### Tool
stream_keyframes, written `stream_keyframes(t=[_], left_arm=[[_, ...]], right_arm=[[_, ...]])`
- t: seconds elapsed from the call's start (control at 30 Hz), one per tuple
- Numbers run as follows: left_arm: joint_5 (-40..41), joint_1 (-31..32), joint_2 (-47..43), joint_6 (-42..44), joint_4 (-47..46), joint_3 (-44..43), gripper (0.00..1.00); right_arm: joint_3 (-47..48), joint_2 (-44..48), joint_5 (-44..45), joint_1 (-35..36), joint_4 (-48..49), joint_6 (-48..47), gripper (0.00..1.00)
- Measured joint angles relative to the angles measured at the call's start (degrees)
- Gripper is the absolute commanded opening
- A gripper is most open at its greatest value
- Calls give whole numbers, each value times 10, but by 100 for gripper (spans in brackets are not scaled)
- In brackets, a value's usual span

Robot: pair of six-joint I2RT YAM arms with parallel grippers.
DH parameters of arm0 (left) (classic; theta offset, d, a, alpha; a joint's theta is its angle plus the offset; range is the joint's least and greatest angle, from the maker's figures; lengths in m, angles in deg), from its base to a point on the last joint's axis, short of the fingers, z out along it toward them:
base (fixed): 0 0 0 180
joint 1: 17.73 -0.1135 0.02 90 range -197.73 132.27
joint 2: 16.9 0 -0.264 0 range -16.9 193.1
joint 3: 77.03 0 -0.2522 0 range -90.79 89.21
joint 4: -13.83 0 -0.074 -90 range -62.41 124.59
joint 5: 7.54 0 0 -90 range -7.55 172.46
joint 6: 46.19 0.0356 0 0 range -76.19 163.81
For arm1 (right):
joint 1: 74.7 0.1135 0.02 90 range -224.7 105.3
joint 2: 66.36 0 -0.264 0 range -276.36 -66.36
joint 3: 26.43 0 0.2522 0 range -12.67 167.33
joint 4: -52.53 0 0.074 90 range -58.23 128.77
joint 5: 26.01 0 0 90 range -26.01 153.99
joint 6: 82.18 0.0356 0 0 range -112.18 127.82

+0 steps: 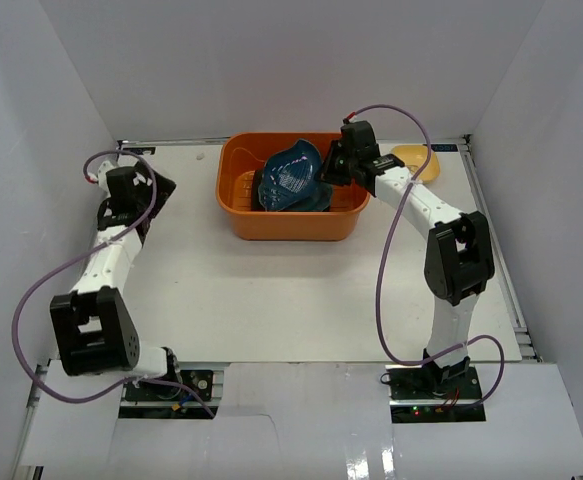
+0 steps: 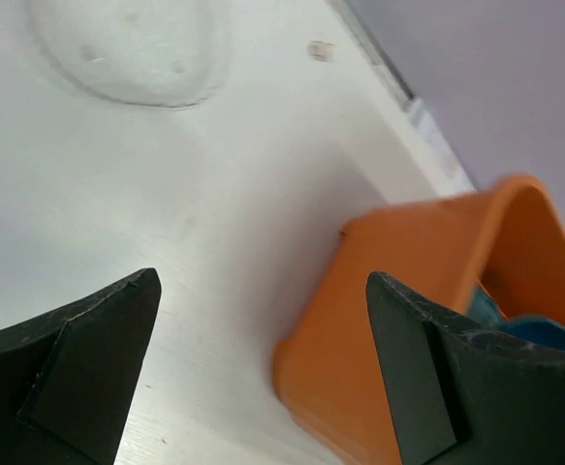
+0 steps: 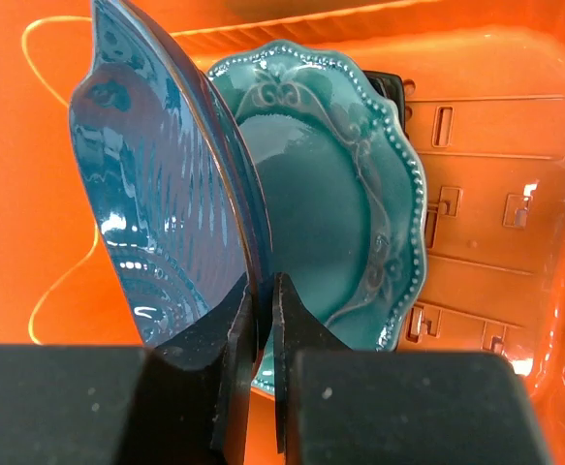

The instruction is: Place the plates into the plastic bin on the countertop

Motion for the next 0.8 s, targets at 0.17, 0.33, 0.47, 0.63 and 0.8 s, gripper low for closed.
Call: stream_keyframes(t=[0.17, 0.33, 0.47, 0.63, 0.8], left_arm=[[-35, -73, 105, -41, -27, 25, 98], [-56, -123, 201, -62, -43, 22, 98], [-76, -146, 264, -72, -71, -17, 98], [-91, -159, 314, -81, -119, -55, 98], [-99, -160, 363, -88, -144, -106, 90]], right_arm=[[-19, 0, -5, -3, 23, -2, 8], [-40, 0, -14, -7, 38, 10, 27], [-45, 0, -13, -10, 59, 8, 79], [-49, 8, -7, -12, 63, -17, 98], [-49, 65, -12, -21, 54, -39, 94]])
